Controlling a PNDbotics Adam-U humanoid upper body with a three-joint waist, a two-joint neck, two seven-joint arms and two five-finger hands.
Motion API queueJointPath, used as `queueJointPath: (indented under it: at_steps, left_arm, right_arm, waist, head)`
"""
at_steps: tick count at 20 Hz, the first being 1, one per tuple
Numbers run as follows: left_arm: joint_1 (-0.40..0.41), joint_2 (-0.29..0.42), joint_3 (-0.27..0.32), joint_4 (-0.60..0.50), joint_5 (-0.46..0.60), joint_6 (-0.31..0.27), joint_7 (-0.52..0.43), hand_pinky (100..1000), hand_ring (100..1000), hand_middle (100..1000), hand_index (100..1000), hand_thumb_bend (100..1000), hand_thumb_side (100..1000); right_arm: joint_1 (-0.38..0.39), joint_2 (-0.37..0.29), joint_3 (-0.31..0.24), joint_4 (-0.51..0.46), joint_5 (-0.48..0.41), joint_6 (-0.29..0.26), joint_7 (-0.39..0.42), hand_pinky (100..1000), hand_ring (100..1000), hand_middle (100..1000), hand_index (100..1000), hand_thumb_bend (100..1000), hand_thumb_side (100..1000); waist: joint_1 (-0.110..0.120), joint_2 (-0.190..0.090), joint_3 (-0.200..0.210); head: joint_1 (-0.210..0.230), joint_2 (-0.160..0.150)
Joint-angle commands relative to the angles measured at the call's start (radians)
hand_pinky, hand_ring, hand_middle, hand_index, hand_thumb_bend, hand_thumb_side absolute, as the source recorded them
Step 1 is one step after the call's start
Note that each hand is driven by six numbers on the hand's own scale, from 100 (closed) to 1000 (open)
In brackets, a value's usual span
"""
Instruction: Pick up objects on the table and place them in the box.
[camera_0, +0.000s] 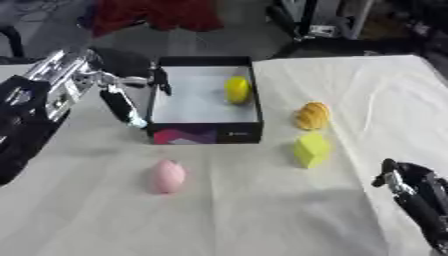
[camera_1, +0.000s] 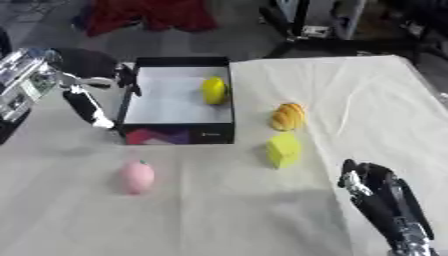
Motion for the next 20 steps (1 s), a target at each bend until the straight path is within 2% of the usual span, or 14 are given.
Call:
queueJointPath:
  at_steps: [1, 4, 7, 11, 15, 18, 20]
  left_arm:
    - [0.001, 0.032, -0.026, 0.002, 0.063, -0.096, -0.093, 746, 660, 707, 828, 479, 490]
    - [0.007, 0.007, -0.019, 0.024, 0.117, -0.127, -0.147, 743, 660, 717, 837, 481, 483]
    - [0.01, -0.008, -0.014, 0.002, 0.169, -0.124, -0.199, 747, 667, 722, 841, 497, 464]
    - [0.014, -0.001, -0.041, -0.046, 0.24, -0.121, -0.27, 747, 666, 720, 840, 508, 447]
    - [0.01, 0.049, -0.01, -0.134, 0.301, -0.076, -0.312, 758, 679, 737, 856, 508, 457]
    - [0.006, 0.114, 0.031, -0.21, 0.349, -0.03, -0.328, 765, 693, 747, 863, 515, 456]
    - [0.01, 0.145, 0.027, -0.261, 0.38, 0.001, -0.335, 765, 700, 750, 864, 518, 449]
  right_arm:
    - [-0.01, -0.021, -0.003, -0.011, 0.004, -0.001, 0.001, 705, 513, 429, 453, 100, 574]
    - [-0.01, -0.02, -0.002, -0.01, 0.002, 0.0, 0.001, 705, 513, 429, 453, 100, 577]
    - [-0.011, -0.019, -0.002, -0.011, 0.002, -0.001, 0.002, 705, 513, 429, 453, 100, 573]
    - [-0.012, -0.02, -0.003, -0.011, 0.002, -0.001, 0.002, 705, 513, 429, 453, 100, 572]
    - [-0.01, -0.021, -0.005, -0.011, 0.002, -0.001, 0.0, 705, 513, 429, 453, 100, 569]
    - [-0.009, -0.024, -0.006, -0.011, 0.003, -0.001, 0.0, 705, 513, 429, 453, 100, 566]
    - [-0.008, -0.025, -0.006, -0.011, 0.003, -0.001, 0.0, 705, 513, 429, 453, 100, 569]
  waist:
    - [0.012, -0.018, -0.004]
    - [0.011, -0.017, -0.004]
    - [0.01, -0.017, -0.005]
    - [0.011, -0.017, -0.007]
    - [0.012, -0.018, -0.003]
    - [0.014, -0.02, -0.001]
    - [0.015, -0.021, -0.001]
  head:
    - [0.003, -0.002]
    - [0.002, -0.002]
    - [-0.001, -0.002]
    - [-0.002, -0.002]
    - [-0.009, -0.002]
    - [-0.013, -0.002]
    - [-0.013, -0.002]
